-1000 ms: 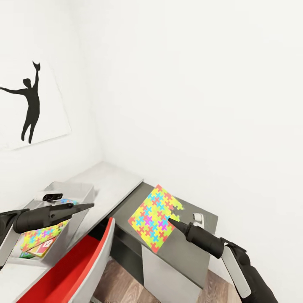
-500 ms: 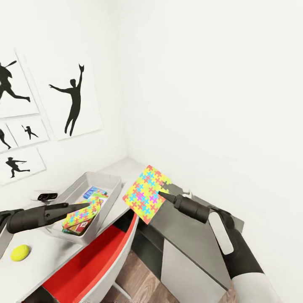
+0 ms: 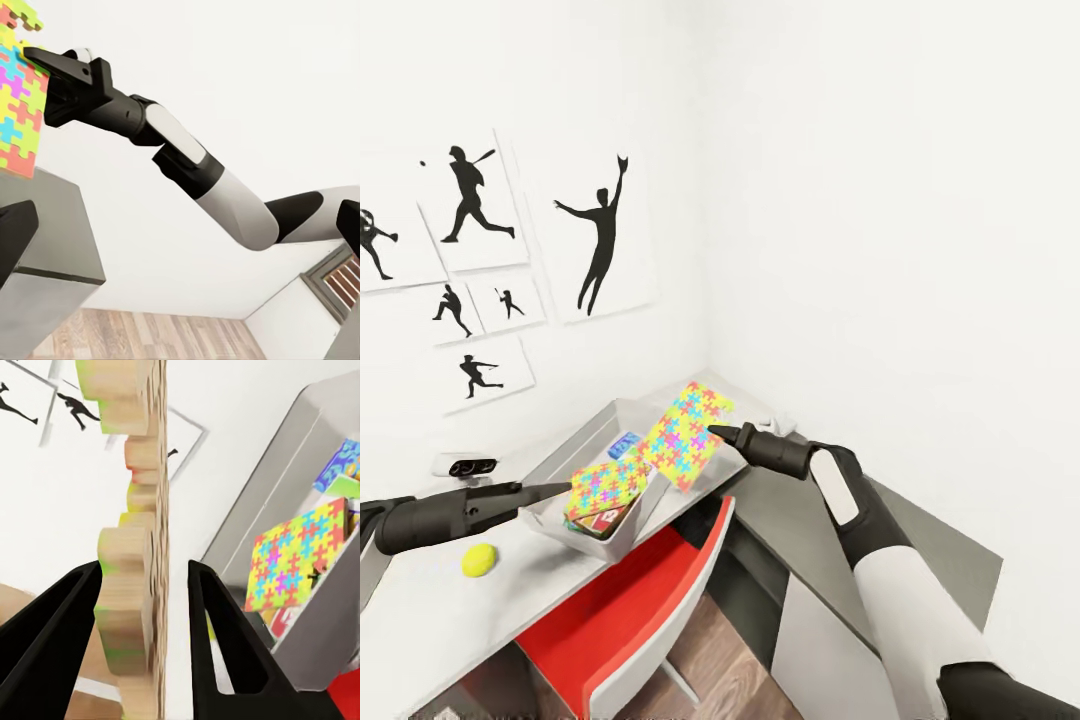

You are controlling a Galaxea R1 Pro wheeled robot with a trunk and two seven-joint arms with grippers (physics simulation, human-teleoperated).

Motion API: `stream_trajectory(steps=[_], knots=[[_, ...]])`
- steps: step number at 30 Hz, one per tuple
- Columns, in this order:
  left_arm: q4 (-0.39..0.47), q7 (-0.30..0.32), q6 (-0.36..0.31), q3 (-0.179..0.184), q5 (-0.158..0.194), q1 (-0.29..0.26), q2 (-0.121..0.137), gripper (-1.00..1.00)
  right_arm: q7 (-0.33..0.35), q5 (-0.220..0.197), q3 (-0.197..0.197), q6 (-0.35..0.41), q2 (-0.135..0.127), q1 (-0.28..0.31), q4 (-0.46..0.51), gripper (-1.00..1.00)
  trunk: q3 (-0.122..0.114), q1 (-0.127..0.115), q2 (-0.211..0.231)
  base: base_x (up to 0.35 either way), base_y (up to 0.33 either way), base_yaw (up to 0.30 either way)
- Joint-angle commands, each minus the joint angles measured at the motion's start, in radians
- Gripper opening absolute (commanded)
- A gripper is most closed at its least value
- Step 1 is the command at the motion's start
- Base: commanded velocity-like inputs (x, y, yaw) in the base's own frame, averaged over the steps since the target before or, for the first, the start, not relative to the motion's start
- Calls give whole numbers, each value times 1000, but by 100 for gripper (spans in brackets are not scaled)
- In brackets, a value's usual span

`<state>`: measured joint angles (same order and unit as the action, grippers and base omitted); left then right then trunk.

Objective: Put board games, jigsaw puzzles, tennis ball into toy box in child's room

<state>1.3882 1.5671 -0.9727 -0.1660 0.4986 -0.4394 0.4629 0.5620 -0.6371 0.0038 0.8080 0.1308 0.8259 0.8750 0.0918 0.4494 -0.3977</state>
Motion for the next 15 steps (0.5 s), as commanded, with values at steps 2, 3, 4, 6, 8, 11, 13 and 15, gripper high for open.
stream_trajectory(steps=[2,3,4,6,8,11,13,15], knots=[[0,4,-11,0,0,-1,0,100,0,-4,-1,0,3,4,-8,-100,2,1,-2,0,150,291],[0,4,-11,0,-1,-1,0,100,0,-3,-1,-1,5,4,-10,-100,2,1,-2,0,164,291],[0,4,-11,0,-1,-1,0,100,0,-3,0,-2,8,5,-11,-100,2,1,-2,0,130,291],[0,4,-11,0,-1,-1,0,100,0,-1,0,-3,12,7,-13,-100,2,1,-2,0,75,291],[-1,4,-10,0,-1,-1,0,100,-1,3,2,-4,16,16,-14,-100,2,1,-2,0,35,291],[-1,4,-10,0,0,-1,0,100,-2,7,3,-5,23,23,-16,-100,2,1,-2,0,16,291],[0,4,-9,0,0,-1,0,100,-8,9,4,-5,30,27,-18,-100,2,1,-2,0,5,291],[0,4,-9,0,0,-1,0,100,-15,9,4,-6,32,28,-19,-100,2,1,-2,0,2,291]])
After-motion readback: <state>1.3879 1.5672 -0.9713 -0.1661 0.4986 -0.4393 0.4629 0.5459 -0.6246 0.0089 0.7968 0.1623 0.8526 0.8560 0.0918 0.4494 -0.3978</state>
